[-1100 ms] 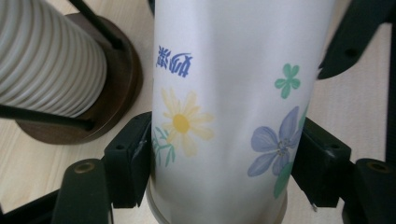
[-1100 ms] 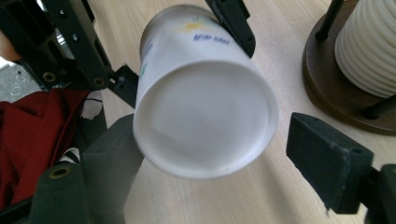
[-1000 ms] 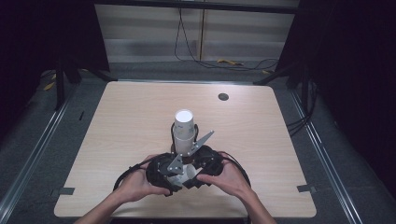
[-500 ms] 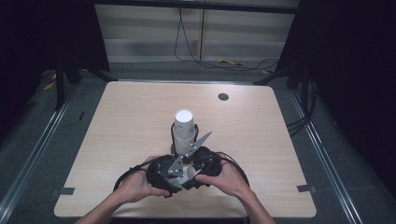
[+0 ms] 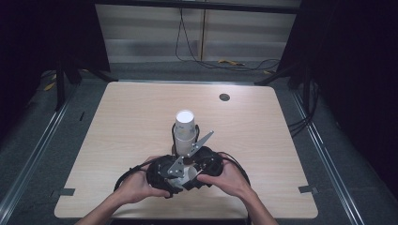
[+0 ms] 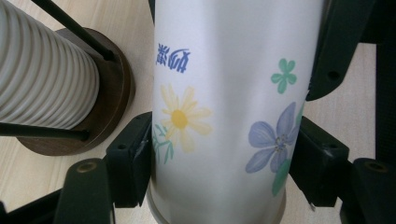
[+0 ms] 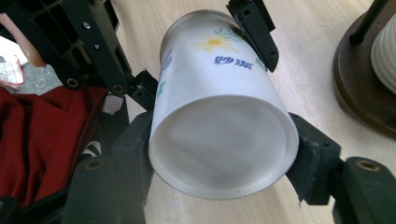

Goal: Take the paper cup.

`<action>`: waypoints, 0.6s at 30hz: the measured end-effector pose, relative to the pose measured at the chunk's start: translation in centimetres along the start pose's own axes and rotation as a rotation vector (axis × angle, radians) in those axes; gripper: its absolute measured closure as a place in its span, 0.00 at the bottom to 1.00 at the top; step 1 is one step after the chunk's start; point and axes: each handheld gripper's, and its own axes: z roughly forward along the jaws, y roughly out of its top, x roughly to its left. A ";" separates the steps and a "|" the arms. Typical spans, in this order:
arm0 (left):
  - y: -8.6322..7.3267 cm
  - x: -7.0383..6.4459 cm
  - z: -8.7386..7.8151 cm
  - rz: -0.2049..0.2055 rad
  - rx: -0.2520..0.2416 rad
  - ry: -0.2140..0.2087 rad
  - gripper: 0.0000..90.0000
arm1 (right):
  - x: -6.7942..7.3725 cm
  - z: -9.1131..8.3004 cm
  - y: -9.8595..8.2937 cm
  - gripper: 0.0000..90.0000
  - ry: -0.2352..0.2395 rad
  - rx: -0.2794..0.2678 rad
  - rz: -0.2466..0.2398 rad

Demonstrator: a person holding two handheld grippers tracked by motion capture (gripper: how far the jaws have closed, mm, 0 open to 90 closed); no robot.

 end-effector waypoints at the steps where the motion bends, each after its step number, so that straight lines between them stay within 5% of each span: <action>1: 0.0 0.0 0.0 0.002 -0.007 0.002 0.34 | 0.0 -0.1 0.0 0.39 0.003 -0.002 -0.003; 18: -0.4 0.5 -0.2 -0.044 -0.081 -0.007 0.27 | 0.2 -0.8 -0.1 0.41 -0.013 -0.040 -0.011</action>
